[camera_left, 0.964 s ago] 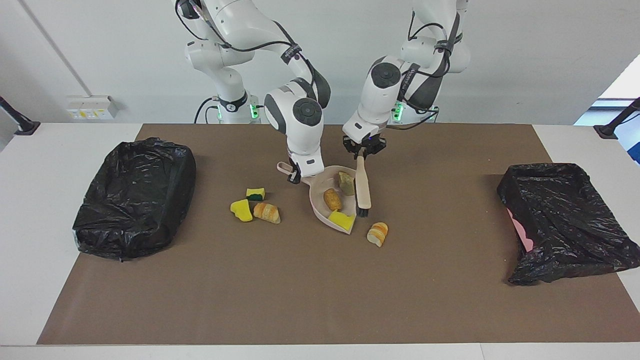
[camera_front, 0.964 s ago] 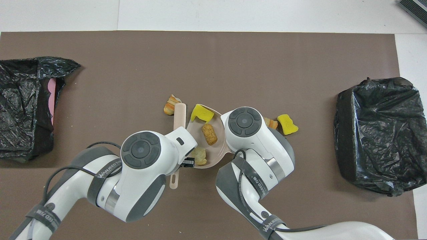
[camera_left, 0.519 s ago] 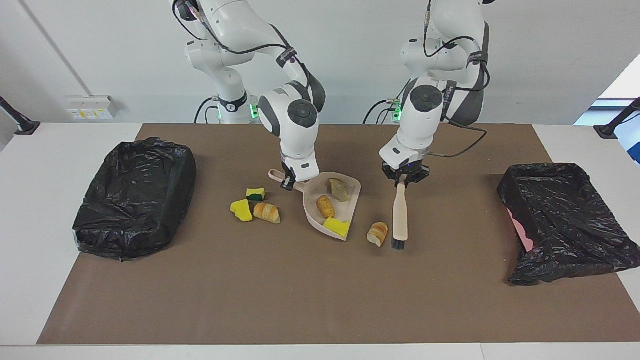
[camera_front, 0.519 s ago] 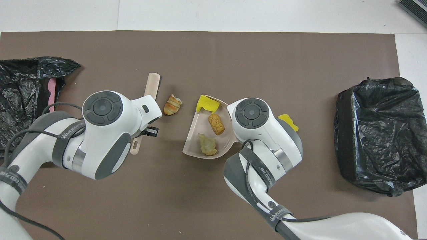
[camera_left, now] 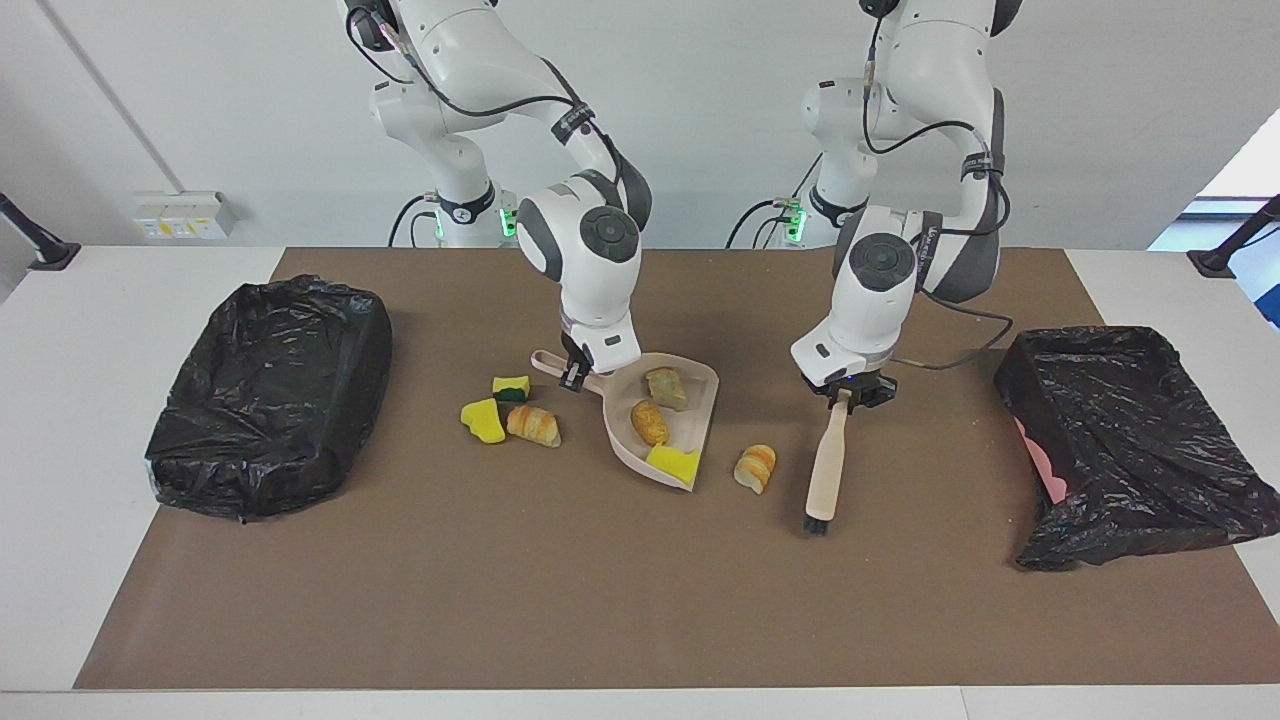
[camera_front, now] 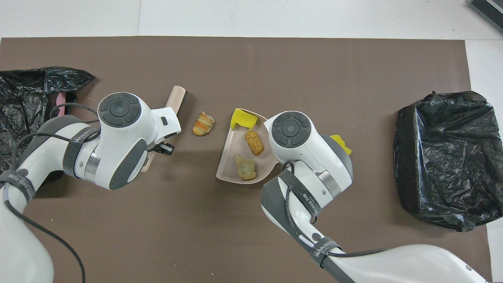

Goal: Sweep and dump trash in bin

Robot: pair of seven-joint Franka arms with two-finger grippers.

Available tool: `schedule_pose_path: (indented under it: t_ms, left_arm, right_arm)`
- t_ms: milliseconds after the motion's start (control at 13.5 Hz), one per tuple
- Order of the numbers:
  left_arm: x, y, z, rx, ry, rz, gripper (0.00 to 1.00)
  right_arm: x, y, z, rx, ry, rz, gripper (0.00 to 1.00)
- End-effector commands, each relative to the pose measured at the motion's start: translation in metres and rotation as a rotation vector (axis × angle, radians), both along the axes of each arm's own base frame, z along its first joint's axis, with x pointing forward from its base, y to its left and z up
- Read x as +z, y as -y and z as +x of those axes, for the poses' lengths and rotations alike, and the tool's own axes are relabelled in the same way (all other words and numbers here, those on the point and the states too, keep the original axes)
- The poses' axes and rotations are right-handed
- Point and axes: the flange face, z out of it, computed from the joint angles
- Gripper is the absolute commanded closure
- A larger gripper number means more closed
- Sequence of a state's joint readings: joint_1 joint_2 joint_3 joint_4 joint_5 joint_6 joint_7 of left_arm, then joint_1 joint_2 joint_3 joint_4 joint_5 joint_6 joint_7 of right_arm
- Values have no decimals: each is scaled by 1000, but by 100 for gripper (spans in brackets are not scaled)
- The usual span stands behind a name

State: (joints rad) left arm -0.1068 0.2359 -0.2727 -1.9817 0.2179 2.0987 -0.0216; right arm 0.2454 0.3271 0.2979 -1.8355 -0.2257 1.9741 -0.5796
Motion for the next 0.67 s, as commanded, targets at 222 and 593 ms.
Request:
schedule_pose_path:
  t_ms: [222,593]
  left_arm:
    - [-3,53,-62,-111,-47,21,100]
    - [3,109,-118,-141,-112,-15,100]
  right_arm:
    - [-10,-2,-3,-47,-18,-30,100]
    - [-12,1,-7,-48,-38,-49,100]
